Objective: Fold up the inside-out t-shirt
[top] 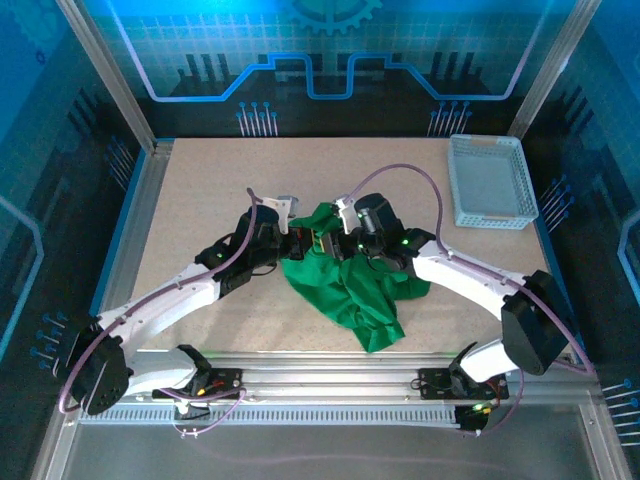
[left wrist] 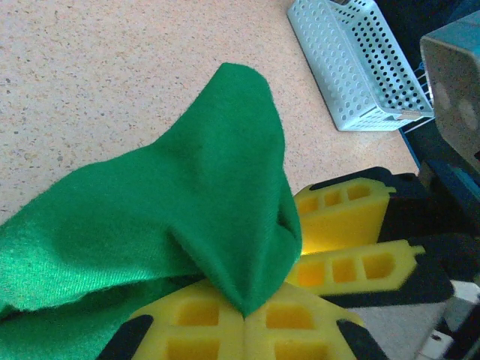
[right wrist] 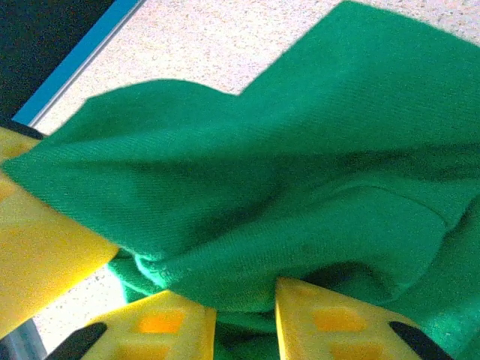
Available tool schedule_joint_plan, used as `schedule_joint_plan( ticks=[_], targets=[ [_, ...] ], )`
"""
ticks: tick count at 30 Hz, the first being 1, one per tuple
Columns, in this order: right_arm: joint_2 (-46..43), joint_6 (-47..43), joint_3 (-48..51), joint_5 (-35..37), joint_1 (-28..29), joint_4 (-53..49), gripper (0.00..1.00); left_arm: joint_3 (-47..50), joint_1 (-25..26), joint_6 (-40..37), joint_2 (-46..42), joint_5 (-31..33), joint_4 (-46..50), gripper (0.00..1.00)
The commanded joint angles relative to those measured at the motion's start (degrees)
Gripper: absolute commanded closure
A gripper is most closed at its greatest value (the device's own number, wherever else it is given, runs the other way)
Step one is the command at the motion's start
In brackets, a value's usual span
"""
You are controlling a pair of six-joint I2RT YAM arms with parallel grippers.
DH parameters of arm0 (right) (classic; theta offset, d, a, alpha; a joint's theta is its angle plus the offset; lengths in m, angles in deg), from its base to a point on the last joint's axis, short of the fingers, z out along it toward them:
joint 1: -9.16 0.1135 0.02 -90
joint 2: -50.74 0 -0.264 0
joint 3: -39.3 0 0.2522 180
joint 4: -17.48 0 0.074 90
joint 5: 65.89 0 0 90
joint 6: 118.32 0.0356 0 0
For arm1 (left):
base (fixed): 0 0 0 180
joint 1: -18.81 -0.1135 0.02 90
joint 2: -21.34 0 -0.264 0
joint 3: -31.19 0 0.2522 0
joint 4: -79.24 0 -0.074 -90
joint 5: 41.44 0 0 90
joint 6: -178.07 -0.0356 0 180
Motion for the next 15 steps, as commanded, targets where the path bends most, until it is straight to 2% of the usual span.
schedule_joint_plan(
  ticks=[1,3,5,12,15],
  targets=[
    [0.94,-1.92,-2.28,2.31,0.92,1.16,0.83,0.63,-0.15,-0.14,-1.53,-1.38,-1.96,1.00],
    [0.71,-2.83,-2.96,4.05,1.42,0.18,0.94,0.53,-0.11,-0.38,-1.61,-1.06,-1.55,1.00],
    [0.19,-3.88,-3.56,6.26,2.04,-1.30,1.00,0.40,-0.18,-0.70,-1.70,-0.51,-1.06,1.00],
    [-5.78,-5.05,-3.36,8.60,2.91,-5.71,1.00,-0.67,-1.08,-1.44,-1.42,3.29,2.42,1.00],
    [-8.65,-4.20,-3.43,7.50,2.53,-7.89,1.00,-1.04,-2.61,-1.10,-1.19,3.48,3.66,0.91]
  ],
)
